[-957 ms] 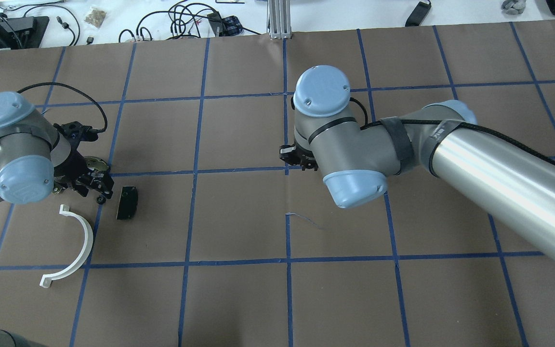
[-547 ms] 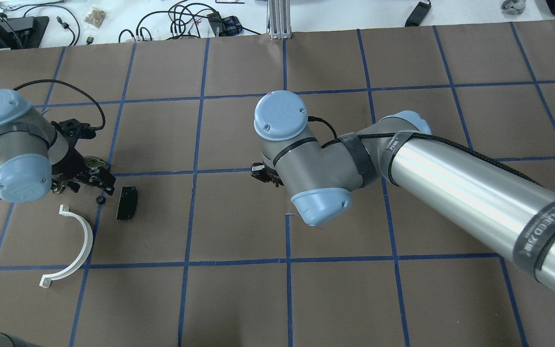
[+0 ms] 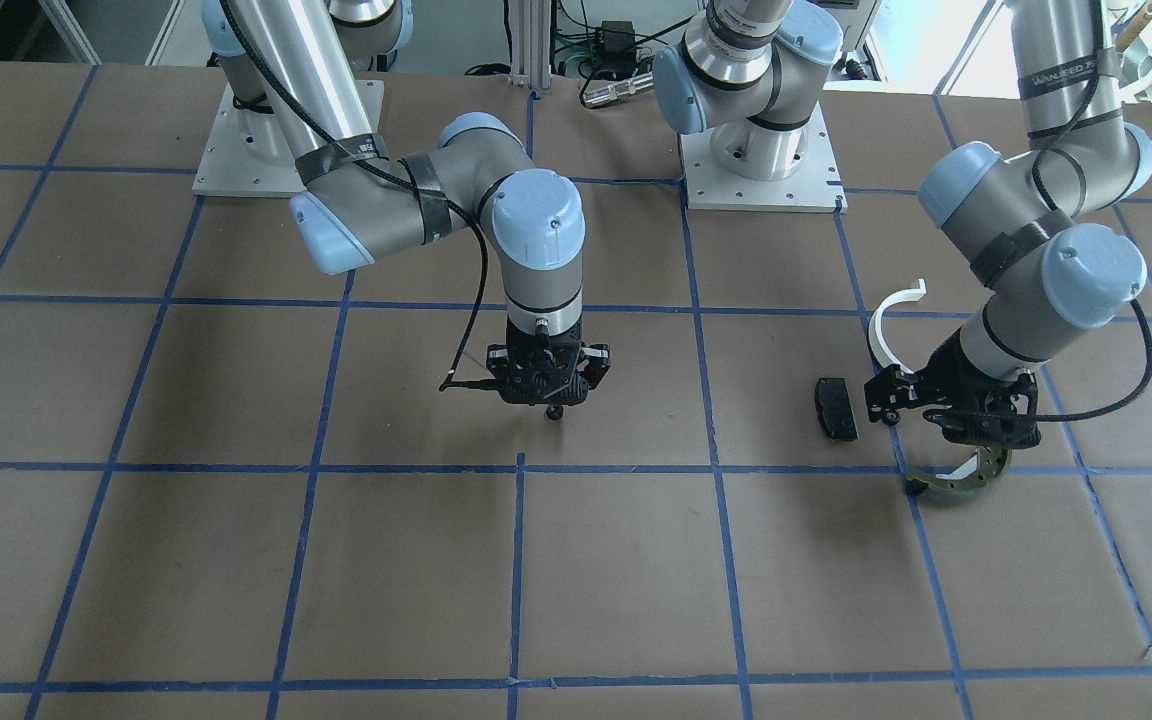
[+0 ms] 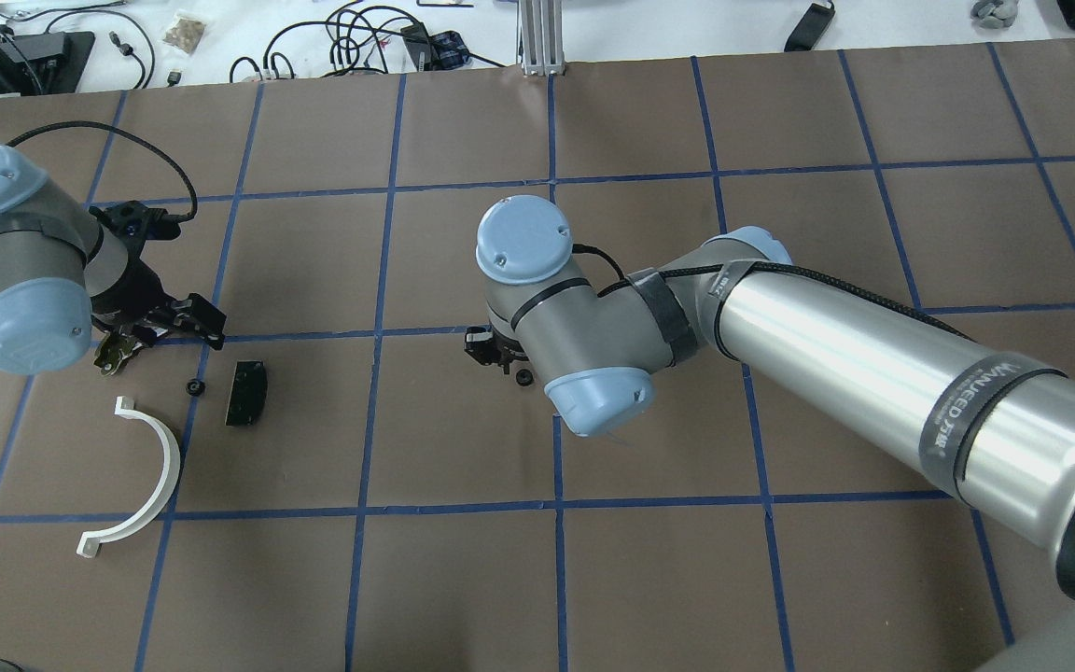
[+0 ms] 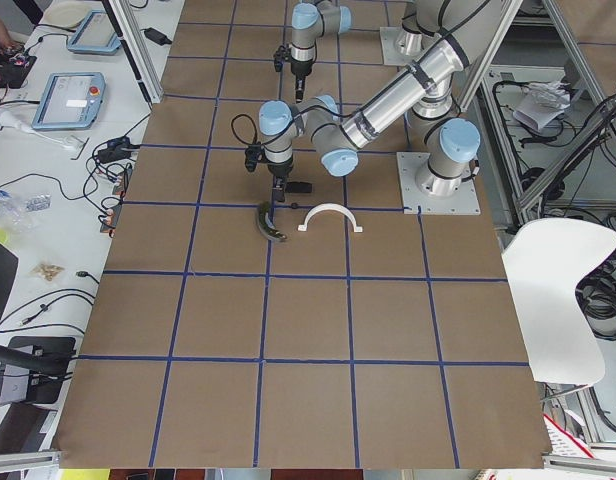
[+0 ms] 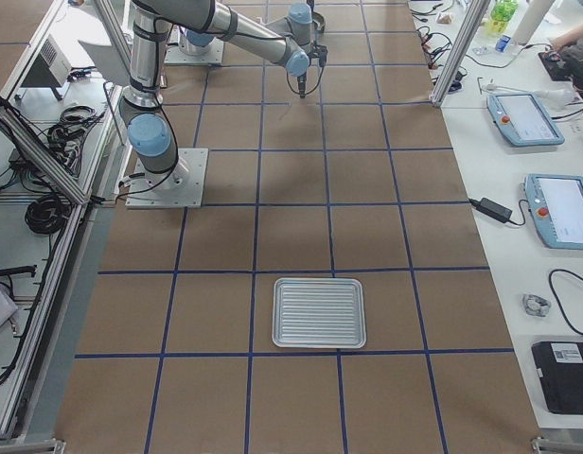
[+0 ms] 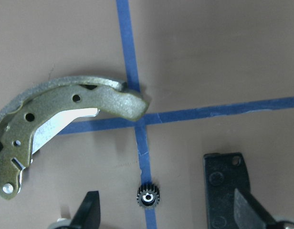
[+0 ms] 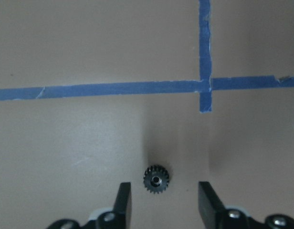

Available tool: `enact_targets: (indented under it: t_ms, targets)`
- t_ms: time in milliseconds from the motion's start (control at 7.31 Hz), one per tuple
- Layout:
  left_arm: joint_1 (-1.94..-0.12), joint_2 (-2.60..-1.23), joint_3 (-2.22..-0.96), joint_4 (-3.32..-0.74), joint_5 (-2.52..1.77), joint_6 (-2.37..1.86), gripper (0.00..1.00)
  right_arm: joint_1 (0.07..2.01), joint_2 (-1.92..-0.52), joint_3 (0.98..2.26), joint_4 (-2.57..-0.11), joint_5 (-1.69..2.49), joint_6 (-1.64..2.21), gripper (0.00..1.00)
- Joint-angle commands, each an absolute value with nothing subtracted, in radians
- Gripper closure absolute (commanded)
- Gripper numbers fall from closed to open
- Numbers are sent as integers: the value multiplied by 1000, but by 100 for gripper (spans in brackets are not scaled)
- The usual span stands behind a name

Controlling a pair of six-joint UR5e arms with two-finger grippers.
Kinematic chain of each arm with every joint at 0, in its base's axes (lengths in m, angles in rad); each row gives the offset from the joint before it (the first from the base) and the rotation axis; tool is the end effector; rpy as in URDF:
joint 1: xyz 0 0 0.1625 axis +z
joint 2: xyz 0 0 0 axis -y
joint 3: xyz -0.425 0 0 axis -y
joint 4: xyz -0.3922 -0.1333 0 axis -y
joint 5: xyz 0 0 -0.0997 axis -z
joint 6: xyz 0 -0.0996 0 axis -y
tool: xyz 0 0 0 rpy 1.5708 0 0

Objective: Place bearing gear from tray to pile

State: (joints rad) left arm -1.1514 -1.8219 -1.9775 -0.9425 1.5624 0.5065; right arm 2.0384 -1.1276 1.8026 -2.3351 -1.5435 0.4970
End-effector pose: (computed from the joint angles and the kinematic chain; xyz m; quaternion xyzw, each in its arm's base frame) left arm 0.0863 -0.5229 0.2319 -0.0435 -0.9989 -0.0113 0.0103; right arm 0.3903 -0.4713 0.2111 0.0141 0.9988 -0.0332 0.0328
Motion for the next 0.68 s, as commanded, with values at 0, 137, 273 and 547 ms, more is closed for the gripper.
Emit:
enact_targets:
  t_ms: [0,137,273,547]
  targets:
    - [-1204,-1810,-1974,-945,1555,471,0,1972,-1149,1783,-2321,-1572,372,0]
    - [-1260,-1801,-1974,-945,1555,390,0,1892,-1191,1769,-2268,-1633,216,0]
    - [-1328,-1799,-1976,-945,1555,294,0,1779,-1245,1767,-2213,-1632,153,0]
    - [-1502,-1799,-1974,-943,1551,116,0,1625,-1349,1677,-1994,-1589,112,0]
